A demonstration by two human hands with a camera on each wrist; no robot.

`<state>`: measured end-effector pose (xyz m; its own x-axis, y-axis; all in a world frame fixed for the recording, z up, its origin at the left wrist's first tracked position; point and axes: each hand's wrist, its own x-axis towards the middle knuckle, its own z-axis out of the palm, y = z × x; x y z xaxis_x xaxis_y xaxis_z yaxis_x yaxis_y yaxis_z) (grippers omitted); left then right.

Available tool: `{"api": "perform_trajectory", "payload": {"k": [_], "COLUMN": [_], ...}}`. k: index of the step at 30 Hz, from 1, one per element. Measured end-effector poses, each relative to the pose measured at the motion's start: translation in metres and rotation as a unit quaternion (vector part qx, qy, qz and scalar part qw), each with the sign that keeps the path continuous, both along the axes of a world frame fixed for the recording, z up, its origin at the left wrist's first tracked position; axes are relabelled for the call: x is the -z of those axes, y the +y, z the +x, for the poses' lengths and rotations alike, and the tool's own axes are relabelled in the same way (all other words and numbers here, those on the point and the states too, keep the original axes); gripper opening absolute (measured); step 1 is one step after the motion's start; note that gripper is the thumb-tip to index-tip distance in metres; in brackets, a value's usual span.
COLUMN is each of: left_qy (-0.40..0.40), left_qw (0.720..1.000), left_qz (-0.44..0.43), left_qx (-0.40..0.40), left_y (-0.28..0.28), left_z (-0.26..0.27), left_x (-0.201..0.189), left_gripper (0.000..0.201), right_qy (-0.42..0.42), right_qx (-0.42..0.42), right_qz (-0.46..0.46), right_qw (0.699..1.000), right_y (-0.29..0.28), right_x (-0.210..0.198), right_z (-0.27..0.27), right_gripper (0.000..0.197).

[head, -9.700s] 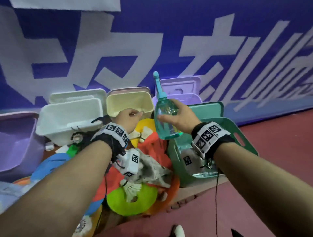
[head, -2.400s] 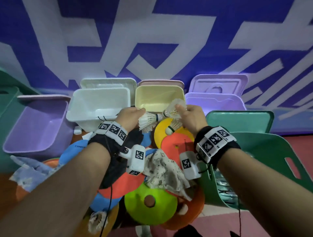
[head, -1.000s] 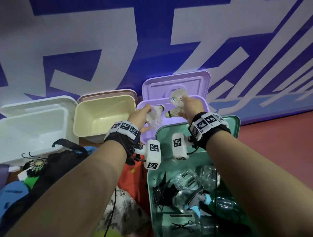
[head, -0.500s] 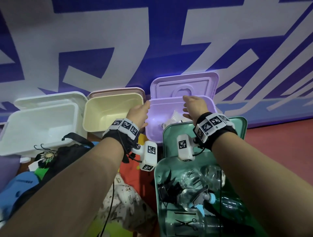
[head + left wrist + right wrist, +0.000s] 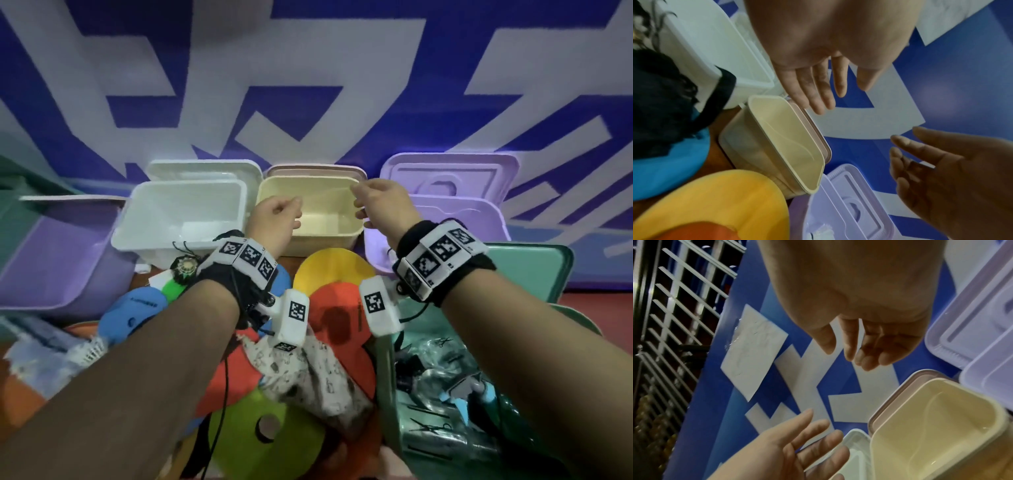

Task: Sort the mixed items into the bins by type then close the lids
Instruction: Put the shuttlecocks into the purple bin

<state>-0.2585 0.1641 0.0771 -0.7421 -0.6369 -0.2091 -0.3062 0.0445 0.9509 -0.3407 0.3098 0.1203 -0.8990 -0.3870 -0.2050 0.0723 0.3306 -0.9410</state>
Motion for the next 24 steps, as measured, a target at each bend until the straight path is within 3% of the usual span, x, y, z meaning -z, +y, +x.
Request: {"api": "perform_trajectory", "payload": {"k": [13, 16, 24], "left_qy": [0.024, 0.020, -0.045], "left_qw": [1.000, 1.000, 0.999], "left_qz": [0.001, -0.010, 0.000], "left_qx": [-0.011, -0.019, -0.028], "left_y": [-0.145, -0.182, -0.246], "left_z": [0.157, 0.196, 0.271], "left_x": [-0.012, -0.013, 0.018], "left_gripper": [0.019, 0.022, 0.021], "right_qy": [0.049, 0.014, -0.019], "right_qx": [-0.075, -0.074, -0.103], "right_qz": [0.077, 0.050, 0.090], "right_qw": [0.993, 0.996, 0.990], "right_y": [-0.130, -0.166, -0.229], "right_x": [-0.018, -0.007, 0.038], "right_z": [0.155, 0.187, 0.237], "right_gripper": [0.018, 0.018, 0.015]}}
